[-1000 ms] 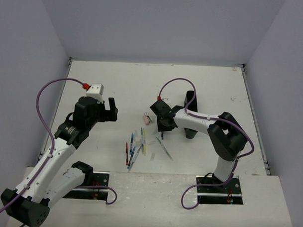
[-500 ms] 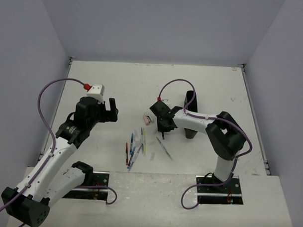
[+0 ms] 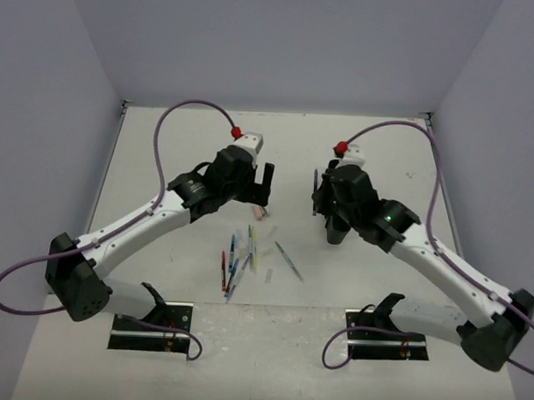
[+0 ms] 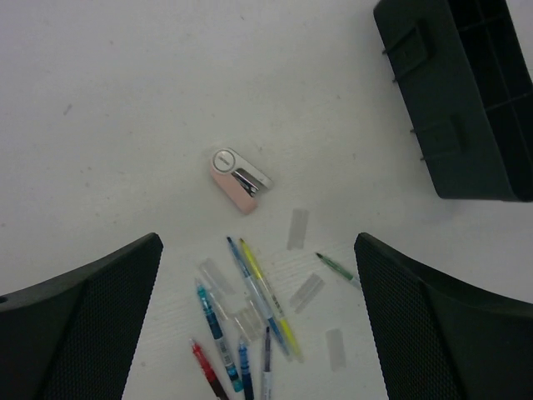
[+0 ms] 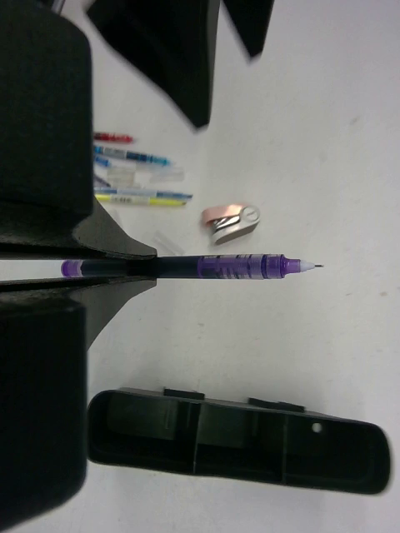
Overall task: Sort the stationery into containers
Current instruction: Pick up the pen cap from the center of the board.
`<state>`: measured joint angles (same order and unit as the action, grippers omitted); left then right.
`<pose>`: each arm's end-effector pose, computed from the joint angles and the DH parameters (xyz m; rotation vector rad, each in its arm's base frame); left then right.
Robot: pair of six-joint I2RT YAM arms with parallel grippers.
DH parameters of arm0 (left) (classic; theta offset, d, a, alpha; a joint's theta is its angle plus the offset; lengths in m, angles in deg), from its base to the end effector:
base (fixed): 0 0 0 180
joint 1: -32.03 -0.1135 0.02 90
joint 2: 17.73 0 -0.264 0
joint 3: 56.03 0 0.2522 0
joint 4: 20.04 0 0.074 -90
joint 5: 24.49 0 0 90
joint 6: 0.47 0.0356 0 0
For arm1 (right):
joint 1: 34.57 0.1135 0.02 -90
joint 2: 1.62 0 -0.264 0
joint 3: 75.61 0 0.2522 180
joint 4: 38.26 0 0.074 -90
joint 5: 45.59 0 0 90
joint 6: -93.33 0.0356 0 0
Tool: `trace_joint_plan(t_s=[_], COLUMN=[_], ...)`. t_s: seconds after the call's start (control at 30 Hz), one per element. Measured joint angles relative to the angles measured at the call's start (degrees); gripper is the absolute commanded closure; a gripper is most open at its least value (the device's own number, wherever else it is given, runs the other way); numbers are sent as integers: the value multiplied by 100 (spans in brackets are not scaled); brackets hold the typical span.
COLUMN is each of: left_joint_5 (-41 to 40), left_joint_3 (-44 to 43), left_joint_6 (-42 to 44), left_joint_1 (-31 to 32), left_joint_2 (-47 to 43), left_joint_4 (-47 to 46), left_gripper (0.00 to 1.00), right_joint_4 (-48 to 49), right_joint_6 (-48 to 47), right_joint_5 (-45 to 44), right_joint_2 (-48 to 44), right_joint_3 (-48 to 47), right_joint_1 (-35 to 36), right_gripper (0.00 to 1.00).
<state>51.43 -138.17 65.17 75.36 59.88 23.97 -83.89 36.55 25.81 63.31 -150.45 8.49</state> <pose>0.2231 -0.1986 0.3223 0.2422 2.2473 -0.3615 0.1861 0.1583 0.3331 -0.0046 2.1860 0.4091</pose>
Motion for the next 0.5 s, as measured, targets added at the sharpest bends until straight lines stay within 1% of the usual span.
trace_joint_plan(t_s=[0.1, 0.13, 0.2, 0.27, 0.33, 0.5], left_joint_5=[-50, -56, -12, 80, 174, 302], left_joint_3=[-242, -384, -590, -637, -641, -651], left_joint_6=[-93, -121, -149, -154, -162, -160], left_joint_1=[371, 479, 681, 857, 961, 994], left_joint_2=[640, 943, 1533, 2014, 2384, 2922], left_joint_4=[79, 54, -48, -61, -49, -8], left_gripper=[15, 20, 32, 50, 61, 63], right_joint_4=[-12, -82, -218, -329, -429, -590], right_joint_6=[-120, -165, -236, -276, -298, -318], right_joint_5=[-89, -129, -186, -280, -365, -449], right_joint_2=[-885, -1110, -1473, -1768, -1971, -2052], right_joint_3=[-40, -38, -35, -25, 19, 225], right_joint_1=[-72, -100, -168, -230, -263, -294], right_gripper=[100, 100, 100, 100, 100, 100])
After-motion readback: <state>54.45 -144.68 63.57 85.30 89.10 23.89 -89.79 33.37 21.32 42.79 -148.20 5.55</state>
